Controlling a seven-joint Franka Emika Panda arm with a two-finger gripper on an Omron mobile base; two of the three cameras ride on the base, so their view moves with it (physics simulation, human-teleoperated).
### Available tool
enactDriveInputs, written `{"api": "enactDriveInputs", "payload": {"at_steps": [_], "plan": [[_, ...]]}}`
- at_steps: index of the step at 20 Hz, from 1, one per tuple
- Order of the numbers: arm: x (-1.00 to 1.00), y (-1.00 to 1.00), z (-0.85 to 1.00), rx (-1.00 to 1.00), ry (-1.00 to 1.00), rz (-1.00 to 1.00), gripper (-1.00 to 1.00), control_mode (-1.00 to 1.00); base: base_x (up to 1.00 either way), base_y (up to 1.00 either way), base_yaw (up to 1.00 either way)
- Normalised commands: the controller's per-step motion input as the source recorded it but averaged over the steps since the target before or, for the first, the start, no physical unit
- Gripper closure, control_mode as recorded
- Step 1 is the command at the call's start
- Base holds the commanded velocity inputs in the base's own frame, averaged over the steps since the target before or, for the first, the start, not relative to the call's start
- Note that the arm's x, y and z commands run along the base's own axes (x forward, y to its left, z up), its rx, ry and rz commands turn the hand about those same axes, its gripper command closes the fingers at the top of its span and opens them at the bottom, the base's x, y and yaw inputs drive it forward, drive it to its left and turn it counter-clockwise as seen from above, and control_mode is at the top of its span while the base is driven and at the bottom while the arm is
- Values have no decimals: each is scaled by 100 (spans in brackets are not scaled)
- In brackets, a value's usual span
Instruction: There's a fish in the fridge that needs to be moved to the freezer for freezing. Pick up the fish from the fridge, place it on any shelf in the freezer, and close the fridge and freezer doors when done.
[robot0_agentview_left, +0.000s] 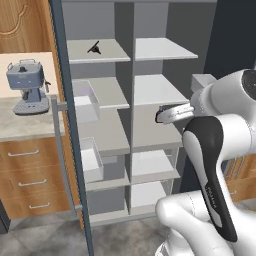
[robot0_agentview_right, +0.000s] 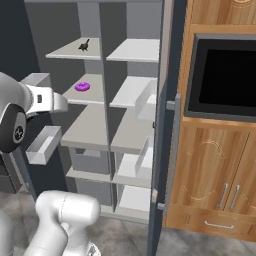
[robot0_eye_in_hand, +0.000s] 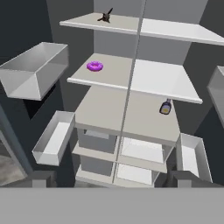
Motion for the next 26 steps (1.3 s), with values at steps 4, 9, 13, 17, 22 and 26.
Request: {"api": "enactDriveInputs", "payload": {"at_steps": [4, 9, 13, 17, 22, 26], "plan": [[0, 0, 0, 0, 0, 0, -100, 100, -22, 2, 0], [-30, -9, 0, 0, 0, 0, -100, -100, -4, 0, 0], [-27, -17, 0, 0, -1, 0, -100, -100, 0, 0, 0], [-32, -100, -1, 6, -10, 0, -100, -100, 0, 0, 0], [-7, -100, -26, 5, -26, 0, -100, -100, 0, 0, 0], [-1, -99, -34, 0, -21, 4, -100, -100, 0, 0, 0]]}}
